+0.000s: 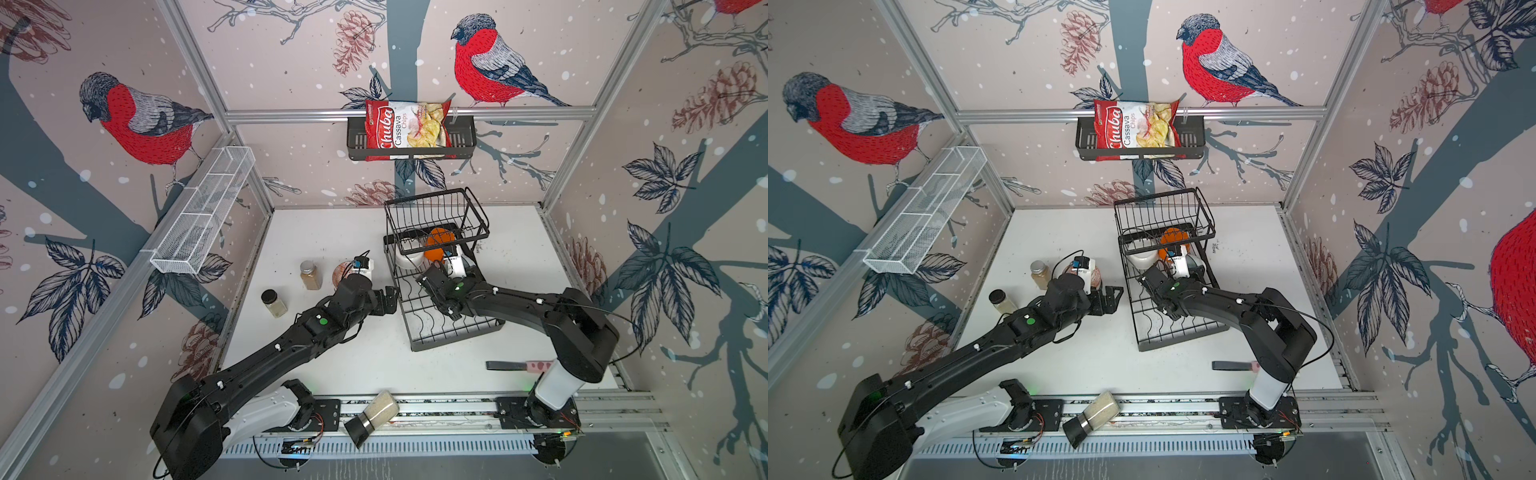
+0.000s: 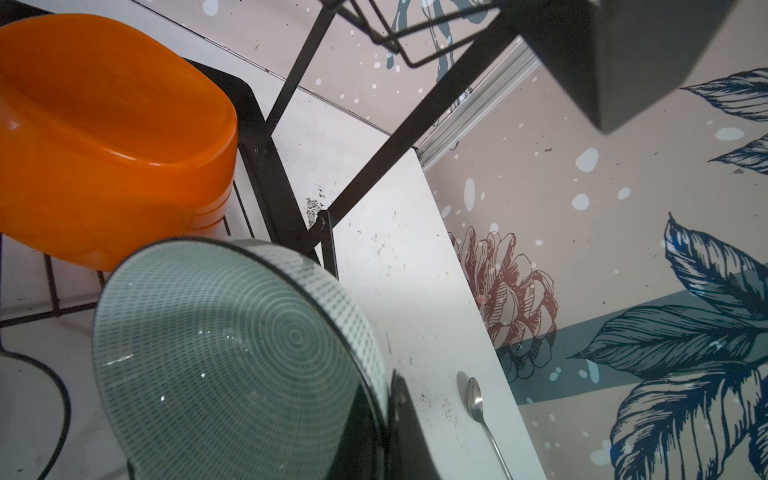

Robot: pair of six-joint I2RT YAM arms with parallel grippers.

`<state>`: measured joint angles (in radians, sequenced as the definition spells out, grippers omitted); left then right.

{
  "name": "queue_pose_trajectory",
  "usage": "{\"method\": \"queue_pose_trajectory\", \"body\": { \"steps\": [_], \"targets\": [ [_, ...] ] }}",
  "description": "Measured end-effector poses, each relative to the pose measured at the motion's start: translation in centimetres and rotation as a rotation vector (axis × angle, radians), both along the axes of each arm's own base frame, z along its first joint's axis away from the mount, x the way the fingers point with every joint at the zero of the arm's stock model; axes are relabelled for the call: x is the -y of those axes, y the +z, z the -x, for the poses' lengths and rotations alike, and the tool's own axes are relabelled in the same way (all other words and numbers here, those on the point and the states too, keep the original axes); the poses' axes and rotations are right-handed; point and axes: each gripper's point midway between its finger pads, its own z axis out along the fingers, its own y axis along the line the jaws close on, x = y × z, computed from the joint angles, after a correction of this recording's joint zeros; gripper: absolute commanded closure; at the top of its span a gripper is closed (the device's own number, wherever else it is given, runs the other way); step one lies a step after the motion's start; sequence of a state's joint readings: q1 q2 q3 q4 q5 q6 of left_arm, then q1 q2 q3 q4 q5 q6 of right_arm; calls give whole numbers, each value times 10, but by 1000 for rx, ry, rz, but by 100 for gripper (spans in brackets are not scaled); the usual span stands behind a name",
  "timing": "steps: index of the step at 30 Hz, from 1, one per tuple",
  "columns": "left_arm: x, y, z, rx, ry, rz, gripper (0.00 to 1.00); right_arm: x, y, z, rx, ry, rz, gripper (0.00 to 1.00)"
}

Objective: Load the bowls into the dish rack

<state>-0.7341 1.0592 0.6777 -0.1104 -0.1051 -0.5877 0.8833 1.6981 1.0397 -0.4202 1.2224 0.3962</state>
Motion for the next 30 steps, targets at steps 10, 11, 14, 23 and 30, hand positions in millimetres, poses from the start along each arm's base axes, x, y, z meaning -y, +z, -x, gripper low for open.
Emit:
{"method": "queue_pose_trajectory", "body": {
  "steps": [10, 11, 14, 23, 30],
  "targets": [
    [0, -2, 0, -3, -1, -3, 4, 3, -6, -5, -12, -14, 59, 100],
    [0, -2, 0, -4, -1, -4, 4, 3, -6, -5, -9, -16, 60, 100],
    [0, -3, 0, -7, -1, -7, 4, 3, -7, -7, -5, -18, 58, 100],
    [0, -4, 0, -9, -1, -9, 4, 4, -16, -14, -15, -27, 76, 100],
    [0, -5, 0, -10, 0, -9, 4, 2, -18, -19, -11, -34, 95, 100]
  ]
}}
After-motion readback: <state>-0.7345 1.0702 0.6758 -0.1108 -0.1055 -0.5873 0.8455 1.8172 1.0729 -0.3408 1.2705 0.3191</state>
